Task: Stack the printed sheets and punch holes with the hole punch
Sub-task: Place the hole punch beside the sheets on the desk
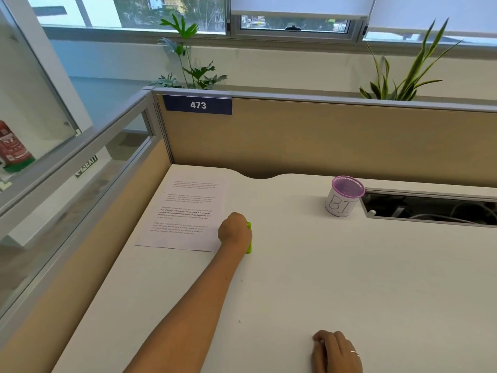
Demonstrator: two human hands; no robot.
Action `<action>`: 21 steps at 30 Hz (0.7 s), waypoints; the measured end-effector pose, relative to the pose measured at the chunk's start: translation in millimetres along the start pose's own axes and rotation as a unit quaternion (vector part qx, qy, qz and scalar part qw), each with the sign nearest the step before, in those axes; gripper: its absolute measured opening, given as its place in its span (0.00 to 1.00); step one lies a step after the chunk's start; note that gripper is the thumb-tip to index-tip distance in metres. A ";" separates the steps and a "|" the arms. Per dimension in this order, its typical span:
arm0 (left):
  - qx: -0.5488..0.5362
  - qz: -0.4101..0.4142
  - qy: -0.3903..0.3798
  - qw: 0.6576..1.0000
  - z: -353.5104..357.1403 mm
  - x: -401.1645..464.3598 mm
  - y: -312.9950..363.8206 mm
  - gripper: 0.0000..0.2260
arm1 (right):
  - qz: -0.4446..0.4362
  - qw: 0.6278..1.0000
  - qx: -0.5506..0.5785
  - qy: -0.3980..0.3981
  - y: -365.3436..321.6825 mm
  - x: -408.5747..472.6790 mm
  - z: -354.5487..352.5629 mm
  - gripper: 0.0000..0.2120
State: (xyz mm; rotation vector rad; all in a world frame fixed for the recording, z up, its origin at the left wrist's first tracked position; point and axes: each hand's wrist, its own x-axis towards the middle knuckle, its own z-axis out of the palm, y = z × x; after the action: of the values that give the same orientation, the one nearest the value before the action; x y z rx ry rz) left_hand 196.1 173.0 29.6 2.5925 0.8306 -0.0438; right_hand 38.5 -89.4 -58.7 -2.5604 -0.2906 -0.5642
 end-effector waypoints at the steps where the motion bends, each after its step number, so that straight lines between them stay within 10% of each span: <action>1: 0.006 0.004 0.000 1.000 0.8 -0.2 1.4 0.08 | 0.003 1.000 -0.001 -0.004 0.9 0.0 0.4 0.15; 11: -0.093 0.198 -0.019 0.976 22.9 -16.8 -56.8 0.30 | 0.011 0.999 0.002 -0.035 7.7 -2.3 3.9 0.14; 21: -0.120 0.274 0.012 0.954 34.5 -19.9 -80.4 0.26 | 0.004 1.000 0.006 -0.030 1.0 0.5 -3.7 0.15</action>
State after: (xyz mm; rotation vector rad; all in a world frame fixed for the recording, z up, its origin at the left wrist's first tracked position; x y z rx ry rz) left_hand 137.8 207.5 -29.3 2.4966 0.0896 0.2354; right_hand 38.0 -92.1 -56.0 -2.5698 -0.3042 -0.4809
